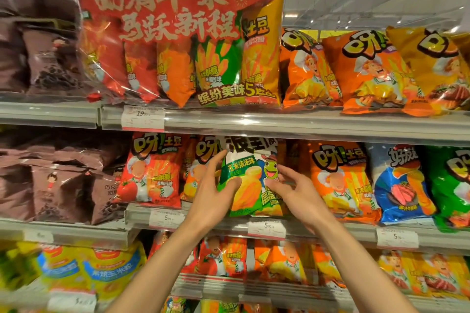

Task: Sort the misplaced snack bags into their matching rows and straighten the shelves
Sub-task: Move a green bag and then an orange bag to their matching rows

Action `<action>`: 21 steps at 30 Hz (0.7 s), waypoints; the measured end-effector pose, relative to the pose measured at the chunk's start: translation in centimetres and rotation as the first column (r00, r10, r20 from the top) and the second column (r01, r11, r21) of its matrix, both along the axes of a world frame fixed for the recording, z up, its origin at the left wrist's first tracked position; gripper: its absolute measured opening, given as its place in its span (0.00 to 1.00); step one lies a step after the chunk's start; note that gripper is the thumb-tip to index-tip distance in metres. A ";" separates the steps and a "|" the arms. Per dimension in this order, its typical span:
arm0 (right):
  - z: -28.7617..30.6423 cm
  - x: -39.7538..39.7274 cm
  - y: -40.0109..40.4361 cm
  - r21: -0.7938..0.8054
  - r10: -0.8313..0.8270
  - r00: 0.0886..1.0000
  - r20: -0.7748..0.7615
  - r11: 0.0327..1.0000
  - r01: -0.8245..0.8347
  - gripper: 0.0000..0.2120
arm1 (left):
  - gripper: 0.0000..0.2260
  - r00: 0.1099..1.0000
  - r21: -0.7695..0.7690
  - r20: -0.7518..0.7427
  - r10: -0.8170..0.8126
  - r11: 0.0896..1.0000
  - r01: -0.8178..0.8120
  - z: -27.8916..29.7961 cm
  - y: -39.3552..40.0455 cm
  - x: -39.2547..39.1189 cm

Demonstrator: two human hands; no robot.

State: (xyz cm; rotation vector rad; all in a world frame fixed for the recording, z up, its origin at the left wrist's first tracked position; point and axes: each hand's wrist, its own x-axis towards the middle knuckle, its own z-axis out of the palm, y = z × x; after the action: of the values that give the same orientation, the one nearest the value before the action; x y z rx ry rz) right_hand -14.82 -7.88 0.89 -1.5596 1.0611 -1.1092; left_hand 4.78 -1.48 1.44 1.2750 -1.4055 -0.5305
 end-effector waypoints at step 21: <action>0.3 -9.8 8.2 -0.113 -0.323 0.936 -0.136 0.944 0.310 0.24 | 0.21 0.897 0.013 -0.347 -0.274 0.955 0.296 -2.9 0.6 -9.2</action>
State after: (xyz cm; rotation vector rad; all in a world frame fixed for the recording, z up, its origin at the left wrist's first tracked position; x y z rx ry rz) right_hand -24.63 0.37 1.15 -1.6011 1.4220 -1.2833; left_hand -4.39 -0.89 -1.48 0.9704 -1.2906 -0.9590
